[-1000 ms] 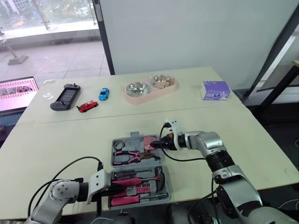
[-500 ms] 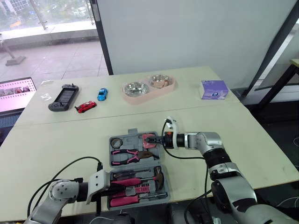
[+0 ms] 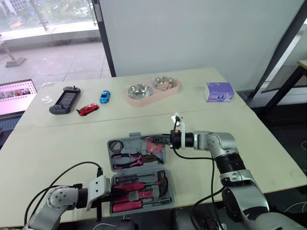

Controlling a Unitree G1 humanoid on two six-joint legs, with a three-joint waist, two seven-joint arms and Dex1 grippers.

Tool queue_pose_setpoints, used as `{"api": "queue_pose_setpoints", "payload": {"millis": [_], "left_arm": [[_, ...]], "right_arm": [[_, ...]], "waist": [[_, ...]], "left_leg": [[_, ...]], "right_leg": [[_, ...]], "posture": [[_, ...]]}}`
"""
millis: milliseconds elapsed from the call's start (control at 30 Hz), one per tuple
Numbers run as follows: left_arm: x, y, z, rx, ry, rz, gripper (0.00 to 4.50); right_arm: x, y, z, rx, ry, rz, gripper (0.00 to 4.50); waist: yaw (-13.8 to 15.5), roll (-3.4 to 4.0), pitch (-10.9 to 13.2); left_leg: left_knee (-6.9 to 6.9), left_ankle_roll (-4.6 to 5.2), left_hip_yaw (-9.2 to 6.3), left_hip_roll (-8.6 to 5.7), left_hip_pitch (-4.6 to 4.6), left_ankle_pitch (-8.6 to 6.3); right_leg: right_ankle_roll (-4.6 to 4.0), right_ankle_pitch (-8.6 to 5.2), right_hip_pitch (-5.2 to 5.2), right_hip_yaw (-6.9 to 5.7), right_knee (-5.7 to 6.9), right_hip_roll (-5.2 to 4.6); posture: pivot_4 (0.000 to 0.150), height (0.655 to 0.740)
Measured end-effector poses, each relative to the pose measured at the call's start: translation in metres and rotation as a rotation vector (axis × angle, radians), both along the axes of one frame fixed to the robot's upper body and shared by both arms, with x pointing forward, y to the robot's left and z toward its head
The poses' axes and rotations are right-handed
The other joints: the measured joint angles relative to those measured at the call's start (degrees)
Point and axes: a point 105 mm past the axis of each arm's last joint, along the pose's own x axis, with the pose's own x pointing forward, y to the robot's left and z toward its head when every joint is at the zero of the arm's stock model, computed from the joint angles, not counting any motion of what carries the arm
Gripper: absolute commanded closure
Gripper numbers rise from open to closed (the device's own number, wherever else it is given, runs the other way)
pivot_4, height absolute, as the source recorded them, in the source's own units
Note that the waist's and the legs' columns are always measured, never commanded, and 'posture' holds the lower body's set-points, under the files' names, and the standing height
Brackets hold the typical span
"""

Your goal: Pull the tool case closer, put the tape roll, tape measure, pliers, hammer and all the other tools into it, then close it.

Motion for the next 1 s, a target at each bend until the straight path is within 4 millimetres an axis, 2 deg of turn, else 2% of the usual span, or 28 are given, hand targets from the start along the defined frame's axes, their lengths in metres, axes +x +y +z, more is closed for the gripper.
{"api": "queue_pose_setpoints", "payload": {"millis": [267, 567, 700, 800, 867, 1000], "left_arm": [[-0.002, 0.009, 0.013, -0.008, 0.042, 0.093, 4.5], [-0.007, 0.014, 0.017, -0.048, 0.088, 0.182, 4.5], [-0.014, 0.019, 0.033, -0.126, 0.106, 0.245, 4.5], [-0.022, 0.031, 0.047, -0.174, 0.126, 0.308, 4.5], [-0.03, 0.043, 0.05, -0.183, 0.151, 0.348, 4.5], [-0.043, 0.078, 0.051, -0.137, 0.18, 0.442, 4.5]], "right_arm": [[-0.002, 0.002, 0.001, 0.015, -0.001, 0.016, 0.1], [-0.009, 0.003, 0.003, 0.033, -0.011, 0.091, 0.1], [-0.012, 0.004, 0.004, 0.034, -0.017, 0.122, 0.1], [-0.015, 0.002, 0.007, 0.038, -0.023, 0.146, 0.1], [-0.023, 0.0, 0.014, 0.032, -0.047, 0.191, 0.1], [-0.067, -0.017, 0.028, -0.028, -0.12, 0.353, 0.1]], "waist": [[0.0, -0.03, 0.1], [0.1, -0.18, 0.2], [0.1, -0.27, 0.3], [0.1, -0.26, 0.3], [0.2, -0.24, 0.4], [1.1, -0.2, 0.4]], "left_leg": [[-0.01, 0.0, -0.01, 0.02, -0.08, 0.0], [0.0, 0.0, -0.02, 0.02, -0.16, 0.0], [0.0, 0.0, -0.03, 0.02, -0.26, 0.0], [0.01, 0.0, -0.04, 0.02, -0.38, 0.0], [0.04, 0.0, -0.07, 0.02, -0.59, 0.0], [0.07, -0.01, -0.11, 0.0, -0.92, -0.01]], "right_leg": [[0.0, 0.0, -0.08, 0.02, 0.0, 0.03], [-0.01, -0.01, -0.12, 0.01, -0.04, 0.03], [-0.01, 0.0, -0.21, 0.01, -0.07, 0.03], [-0.01, -0.01, -0.3, 0.01, -0.09, 0.02], [-0.01, -0.01, -0.46, -0.01, -0.11, 0.03], [0.01, -0.03, -0.68, -0.06, -0.18, 0.0]], "posture": [[0.15, 0.736], [0.15, 0.736], [0.15, 0.736], [0.15, 0.736], [0.15, 0.736], [0.15, 0.736]]}}
